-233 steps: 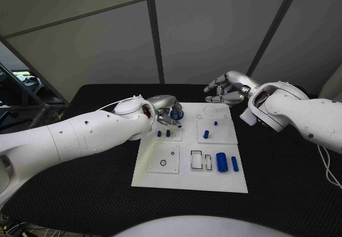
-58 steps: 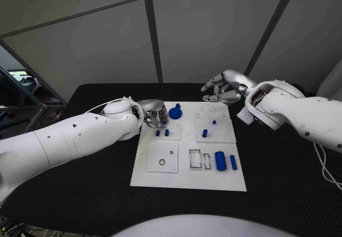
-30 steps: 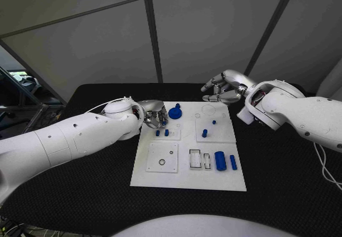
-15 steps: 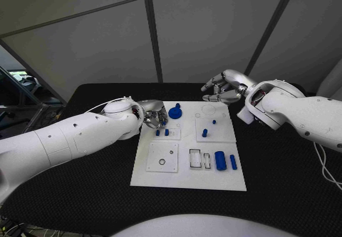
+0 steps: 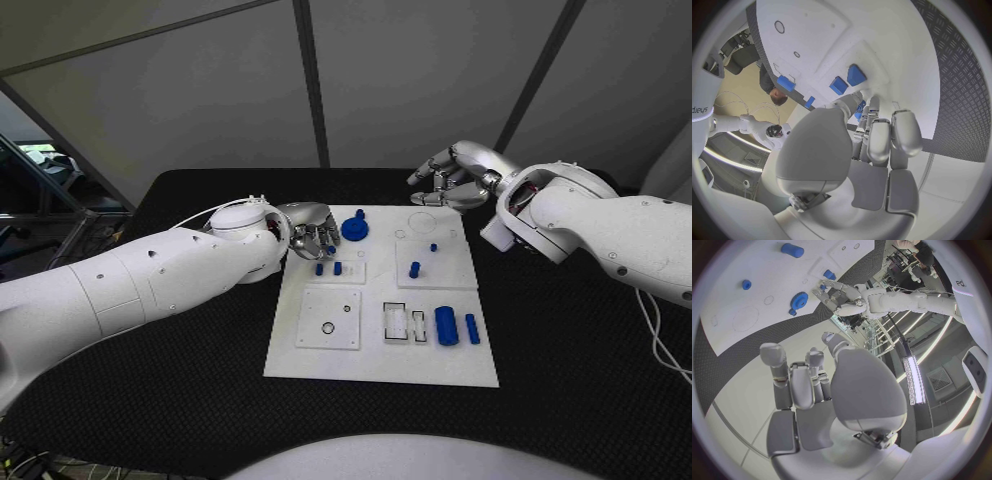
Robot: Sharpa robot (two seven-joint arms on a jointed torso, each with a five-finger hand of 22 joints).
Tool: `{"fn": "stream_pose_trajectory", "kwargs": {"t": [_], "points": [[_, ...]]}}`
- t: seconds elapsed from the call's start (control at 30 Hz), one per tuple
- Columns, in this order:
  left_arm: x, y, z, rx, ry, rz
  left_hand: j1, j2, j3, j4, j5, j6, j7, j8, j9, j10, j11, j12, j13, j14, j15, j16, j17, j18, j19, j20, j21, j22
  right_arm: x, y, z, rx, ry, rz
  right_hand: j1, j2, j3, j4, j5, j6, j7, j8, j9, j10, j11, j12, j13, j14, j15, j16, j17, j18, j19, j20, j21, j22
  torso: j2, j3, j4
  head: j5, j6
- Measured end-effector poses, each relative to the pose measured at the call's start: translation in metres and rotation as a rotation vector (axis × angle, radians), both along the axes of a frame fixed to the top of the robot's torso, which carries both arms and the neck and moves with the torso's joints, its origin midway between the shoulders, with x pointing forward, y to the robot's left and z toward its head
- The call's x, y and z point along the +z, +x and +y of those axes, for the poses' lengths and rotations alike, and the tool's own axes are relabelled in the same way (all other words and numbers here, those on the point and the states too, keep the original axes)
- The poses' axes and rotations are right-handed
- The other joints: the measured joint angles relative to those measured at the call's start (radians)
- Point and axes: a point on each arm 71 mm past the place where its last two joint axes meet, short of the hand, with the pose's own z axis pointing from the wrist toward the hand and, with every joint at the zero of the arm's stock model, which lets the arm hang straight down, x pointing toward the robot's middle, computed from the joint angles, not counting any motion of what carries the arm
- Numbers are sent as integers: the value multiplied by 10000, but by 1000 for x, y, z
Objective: Assemble the parts on the task board
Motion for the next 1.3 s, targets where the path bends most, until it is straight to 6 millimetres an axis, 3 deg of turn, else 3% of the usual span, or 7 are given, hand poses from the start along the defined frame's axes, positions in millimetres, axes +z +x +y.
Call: {"fn": "stream_pose_trajectory", "kwargs": {"t": [0.3, 1.3], "points": [[0, 0, 3, 53, -3, -36, -41, 41, 0, 0, 0, 0, 0, 0, 1, 0, 0, 0, -1, 0, 0, 3, 0, -1, 0, 0, 0, 0, 0, 0, -1, -23, -7, 0, 0, 0, 30, 30, 0, 0, 0, 0, 0, -393, -1, -462, -509, 0, 0, -38, -31, 1, 0, 0, -54, -69, 0, -4, 6, 14, -2], [0, 0, 2, 107, -203, 57, -80, 81, 1, 1, 0, 7, 6, 0, -31, 107, -34, 0, 48, 36, -35, 41, 1, -1, 0, 0, 0, 5, 0, 1, -1, -33, -12, 2, 0, 0, 55, 3, 0, 0, 0, 0, -7, -391, 0, -463, -533, 0, 0, -37, -30, 0, 0, 0, -54, -67, 1, 4, -2, 35, 4]]}}
